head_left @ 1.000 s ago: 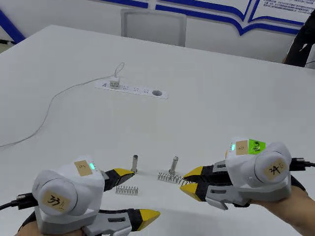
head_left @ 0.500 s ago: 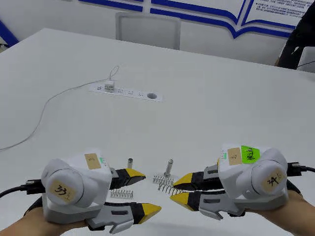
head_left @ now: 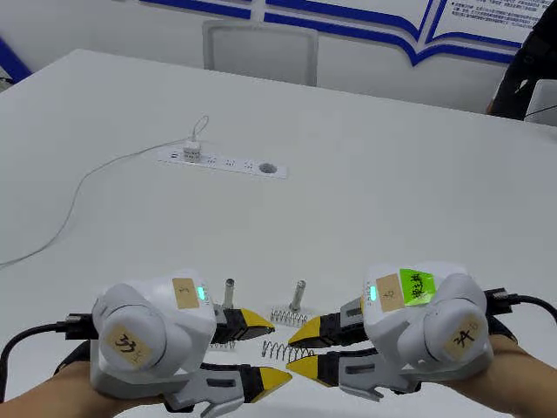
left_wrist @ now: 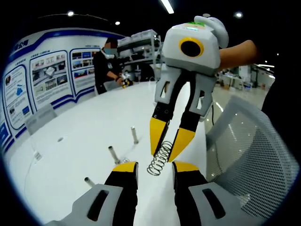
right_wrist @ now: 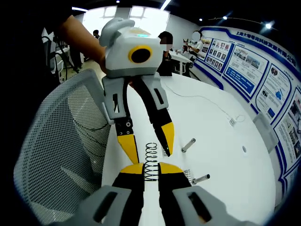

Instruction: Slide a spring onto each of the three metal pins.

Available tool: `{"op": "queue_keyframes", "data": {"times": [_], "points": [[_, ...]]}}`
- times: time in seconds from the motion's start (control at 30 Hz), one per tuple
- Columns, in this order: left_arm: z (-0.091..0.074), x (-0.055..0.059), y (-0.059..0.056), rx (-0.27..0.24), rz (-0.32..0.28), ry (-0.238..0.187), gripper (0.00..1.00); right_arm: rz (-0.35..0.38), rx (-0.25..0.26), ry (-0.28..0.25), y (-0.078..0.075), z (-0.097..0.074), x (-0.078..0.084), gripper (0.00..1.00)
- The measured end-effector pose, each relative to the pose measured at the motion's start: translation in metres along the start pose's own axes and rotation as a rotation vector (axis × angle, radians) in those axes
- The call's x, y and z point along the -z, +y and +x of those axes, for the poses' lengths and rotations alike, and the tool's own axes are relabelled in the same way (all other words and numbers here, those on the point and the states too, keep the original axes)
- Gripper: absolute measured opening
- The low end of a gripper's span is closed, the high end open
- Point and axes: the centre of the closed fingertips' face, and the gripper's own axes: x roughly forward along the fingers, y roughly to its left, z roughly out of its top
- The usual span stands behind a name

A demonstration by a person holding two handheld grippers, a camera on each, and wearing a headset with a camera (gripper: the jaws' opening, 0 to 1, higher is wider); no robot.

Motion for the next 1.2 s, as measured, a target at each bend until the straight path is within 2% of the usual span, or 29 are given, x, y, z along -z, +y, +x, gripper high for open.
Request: {"op": "queue_keyframes", "data": {"times": [0.13, 0.23, 0.3, 0.5, 0.7, 0.77, 0.87, 0.93, 1.2], "points": [[-0.0014, 0.0001, -0.0018, 0.024, 0.035, 0.019, 0.25, -0.007, -0.001, 0.002, 0.0, -0.0004, -0.0013, 0.11], [-0.0015, -0.0001, -0.0037, 0.046, 0.037, 0.026, 0.21, -0.007, 0.0, 0.01, -0.0008, -0.0001, 0.0, 0.11], [-0.0009, 0.0002, -0.0042, 0.053, 0.069, 0.035, 0.19, -0.007, -0.004, 0.014, -0.0007, 0.0001, 0.0008, 0.11], [-0.0012, -0.0005, -0.004, 0.073, 0.115, 0.049, 0.14, -0.016, -0.016, 0.021, 0.0007, -0.0002, 0.0023, 0.11], [-0.001, -0.0005, -0.0037, 0.097, 0.125, 0.058, 0.13, -0.027, -0.024, 0.033, 0.0, 0.0004, 0.0027, 0.11], [-0.0012, -0.0011, -0.0031, 0.098, 0.138, 0.054, 0.13, -0.033, -0.023, 0.035, -0.0005, 0.0003, 0.0022, 0.11], [-0.0038, -0.005, -0.002, 0.092, 0.228, 0.027, 0.11, -0.035, -0.023, 0.024, -0.0024, -0.0012, -0.0004, 0.11], [-0.006, -0.0049, -0.0048, 0.102, 0.249, 0.018, 0.11, -0.043, -0.032, 0.012, -0.0017, -0.0024, -0.002, 0.11], [-0.0063, -0.0055, -0.0034, 0.113, 0.258, 0.025, 0.1, -0.045, -0.033, 0.002, -0.0021, -0.0026, -0.0042, 0.12]]}}
